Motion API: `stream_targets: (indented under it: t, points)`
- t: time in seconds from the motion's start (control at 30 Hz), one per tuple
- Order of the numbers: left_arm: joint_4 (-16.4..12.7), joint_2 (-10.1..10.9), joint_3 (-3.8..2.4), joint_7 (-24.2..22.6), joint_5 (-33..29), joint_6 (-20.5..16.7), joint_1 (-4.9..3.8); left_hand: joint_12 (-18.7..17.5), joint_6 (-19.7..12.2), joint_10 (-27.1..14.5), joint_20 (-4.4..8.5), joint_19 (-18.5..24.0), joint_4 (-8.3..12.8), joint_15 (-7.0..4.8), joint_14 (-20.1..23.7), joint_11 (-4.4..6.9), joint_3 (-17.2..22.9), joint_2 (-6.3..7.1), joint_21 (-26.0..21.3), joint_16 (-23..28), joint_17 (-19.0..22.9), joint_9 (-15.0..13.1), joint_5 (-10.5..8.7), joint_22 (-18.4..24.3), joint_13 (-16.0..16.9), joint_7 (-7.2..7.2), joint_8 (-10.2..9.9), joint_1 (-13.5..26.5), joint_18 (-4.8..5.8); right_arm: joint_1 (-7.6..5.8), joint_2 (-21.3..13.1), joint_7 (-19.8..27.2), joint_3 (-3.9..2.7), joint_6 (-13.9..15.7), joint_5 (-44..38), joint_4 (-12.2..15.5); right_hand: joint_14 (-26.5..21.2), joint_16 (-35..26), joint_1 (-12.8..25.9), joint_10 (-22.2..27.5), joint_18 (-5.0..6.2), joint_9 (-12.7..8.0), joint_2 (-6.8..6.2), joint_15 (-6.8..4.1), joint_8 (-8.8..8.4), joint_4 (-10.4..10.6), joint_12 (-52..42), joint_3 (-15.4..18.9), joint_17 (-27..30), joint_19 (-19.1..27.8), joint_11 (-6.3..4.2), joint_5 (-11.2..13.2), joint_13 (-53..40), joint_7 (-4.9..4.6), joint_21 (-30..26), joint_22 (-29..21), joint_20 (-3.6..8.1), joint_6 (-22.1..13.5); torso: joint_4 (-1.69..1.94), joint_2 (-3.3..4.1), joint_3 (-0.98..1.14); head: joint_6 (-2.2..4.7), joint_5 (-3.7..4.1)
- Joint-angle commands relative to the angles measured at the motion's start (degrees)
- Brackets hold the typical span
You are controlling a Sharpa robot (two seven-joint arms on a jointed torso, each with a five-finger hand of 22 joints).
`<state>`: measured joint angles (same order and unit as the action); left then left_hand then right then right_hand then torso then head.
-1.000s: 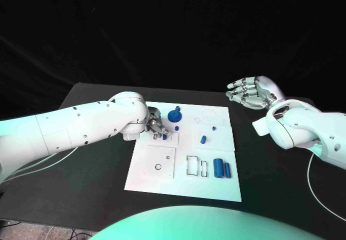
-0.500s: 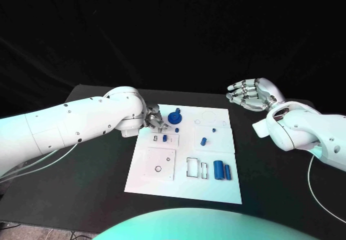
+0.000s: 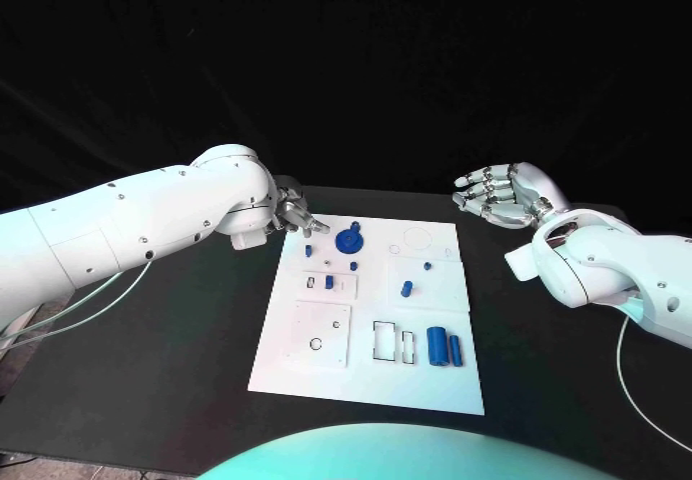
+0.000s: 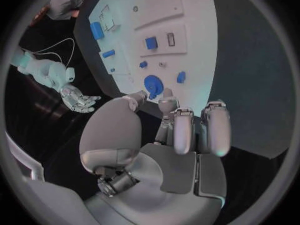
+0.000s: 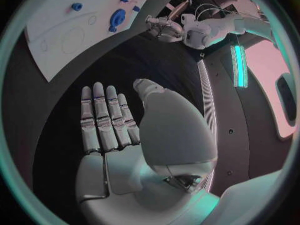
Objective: Assemble the parts on the task board
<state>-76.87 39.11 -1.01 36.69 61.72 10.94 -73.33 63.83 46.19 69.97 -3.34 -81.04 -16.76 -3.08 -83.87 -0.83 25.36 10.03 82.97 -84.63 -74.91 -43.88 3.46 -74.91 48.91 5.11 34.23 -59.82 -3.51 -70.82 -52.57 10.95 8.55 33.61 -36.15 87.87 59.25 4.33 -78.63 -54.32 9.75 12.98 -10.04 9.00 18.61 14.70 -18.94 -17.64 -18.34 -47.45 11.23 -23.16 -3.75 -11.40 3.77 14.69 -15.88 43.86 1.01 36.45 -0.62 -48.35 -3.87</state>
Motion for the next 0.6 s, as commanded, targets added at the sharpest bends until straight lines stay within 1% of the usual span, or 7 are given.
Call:
stream_targets:
  t: [0.03, 0.1, 0.23, 0.3, 0.4, 0.43, 0.6]
  points:
    - [2.0, -1.1, -0.03, -1.6, 0.0, -0.3, -0.20, -2.1, -1.1, -2.1, -0.36, 0.8, -0.1, 0.70, -3.7, -0.47, -0.5, -0.02, -0.7, 0.1, -6.3, 1.3, -0.13, -0.1, -3.0, 0.62, -1.5, -0.9, -0.04, 0.03, 0.1, 0.5, -0.02, -0.5, -0.5, -0.1, -0.1, -0.1, 0.3, 0.1, 0.79, -0.1, -0.05, -0.16, 0.18, -0.2, 0.3, 0.0, 0.0, 0.0, -0.22, 0.2, 0.1, -3.28, 0.0, -0.1, 0.11, -0.2, 0.13, 0.05, -0.06, 0.13, 0.02]
    - [3.5, -1.8, 0.04, -1.8, 0.4, 0.0, -0.23, -3.1, -1.3, -3.2, -0.53, 1.7, -0.1, 0.92, -3.5, -0.70, -0.6, 0.03, -1.4, 0.4, -5.9, 1.9, -0.14, 1.1, -4.6, 0.85, -1.9, -1.3, -0.32, 0.05, 0.2, 0.5, -0.02, -0.6, -0.5, -0.1, 0.0, -0.1, 0.3, 0.1, 0.79, -0.1, -0.05, -0.17, 0.19, -0.2, 0.3, 0.0, 0.1, 0.0, -0.23, 0.2, 0.1, -3.27, 0.0, -0.1, 0.11, -0.2, 0.10, 0.07, -0.06, 0.15, -0.10]
    - [6.2, -3.0, 0.44, -2.0, 1.3, 0.7, -0.24, -3.2, -1.4, -3.4, -0.64, 1.8, -0.1, 1.01, -3.5, -0.79, -0.6, -0.01, -1.5, 0.4, -5.9, 2.2, -0.12, 1.2, -4.7, 0.96, -2.2, -1.6, -0.35, 0.10, 0.2, 0.5, -0.02, -0.7, -0.5, -0.2, 0.0, -0.1, 0.3, 0.1, 0.79, -0.1, -0.05, -0.17, 0.19, -0.2, 0.3, 0.0, 0.1, 0.0, -0.23, 0.2, 0.1, -3.27, 0.0, -0.1, 0.11, -0.2, 0.04, 0.11, -0.15, 0.10, -0.05]
    - [7.4, -3.6, 0.65, -2.0, 1.6, 1.1, -0.22, -3.6, -1.4, -3.8, -0.72, 2.1, 0.0, 1.10, -3.4, -0.89, -0.5, 0.03, -1.8, 0.5, -5.7, 2.5, -0.12, 1.7, -5.4, 1.08, -2.4, -1.9, -0.46, 0.12, 0.3, 0.5, -0.01, -0.7, -0.5, -0.2, 0.0, -0.1, 0.3, 0.1, 0.79, -0.1, -0.05, -0.17, 0.19, -0.2, 0.3, 0.0, 0.1, 0.0, -0.23, 0.2, 0.1, -3.27, 0.0, -0.1, 0.11, -0.2, -0.02, 0.05, -0.08, 0.02, -0.06]
    - [8.5, -4.1, 0.84, -1.9, 1.8, 2.1, -0.15, -3.8, -1.5, -4.1, -0.76, 2.3, -0.1, 1.16, -3.3, -0.96, -0.5, 0.06, -2.0, 0.6, -5.5, 2.6, -0.13, 2.0, -5.7, 1.14, -2.5, -2.0, -0.53, 0.15, 0.3, 0.5, -0.01, -0.7, -0.5, -0.2, 0.0, -0.1, 0.3, 0.1, 0.79, -0.1, -0.05, -0.17, 0.19, -0.2, 0.3, 0.0, 0.1, 0.0, -0.23, 0.2, 0.1, -3.27, 0.0, -0.1, 0.11, -0.2, -0.07, 0.08, -0.05, -0.03, -0.02]
    - [8.7, -4.3, 0.91, -1.9, 1.8, 2.3, -0.13, -4.0, -1.5, -4.2, -0.78, 2.4, -0.1, 1.18, -3.3, -0.98, -0.5, 0.08, -2.1, 0.7, -5.4, 2.7, -0.13, 2.1, -6.0, 1.15, -2.5, -2.0, -0.57, 0.16, 0.3, 0.5, -0.01, -0.7, -0.5, -0.2, 0.0, -0.1, 0.3, 0.1, 0.79, -0.1, -0.05, -0.17, 0.19, -0.2, 0.3, 0.0, 0.1, 0.0, -0.23, 0.2, 0.1, -3.27, 0.0, -0.1, 0.11, -0.2, -0.07, 0.09, -0.08, -0.03, 0.01]
    - [10.6, -5.4, 1.46, -1.6, 2.0, 4.0, -0.01, -4.1, -1.4, -4.5, -0.82, 2.6, -0.1, 1.23, -3.2, -1.03, -0.6, 0.07, -2.2, 0.8, -5.3, 2.8, -0.15, 2.3, -6.1, 1.20, -2.5, -2.1, -0.61, 0.19, 0.4, 0.4, -0.01, -0.8, -0.5, -0.2, 0.0, -0.1, 0.3, 0.1, 0.79, -0.1, -0.05, -0.17, 0.19, -0.2, 0.3, 0.0, 0.1, 0.0, -0.23, 0.2, 0.1, -3.27, 0.0, -0.1, 0.11, -0.2, 0.05, 0.03, -0.04, -0.17, -0.11]
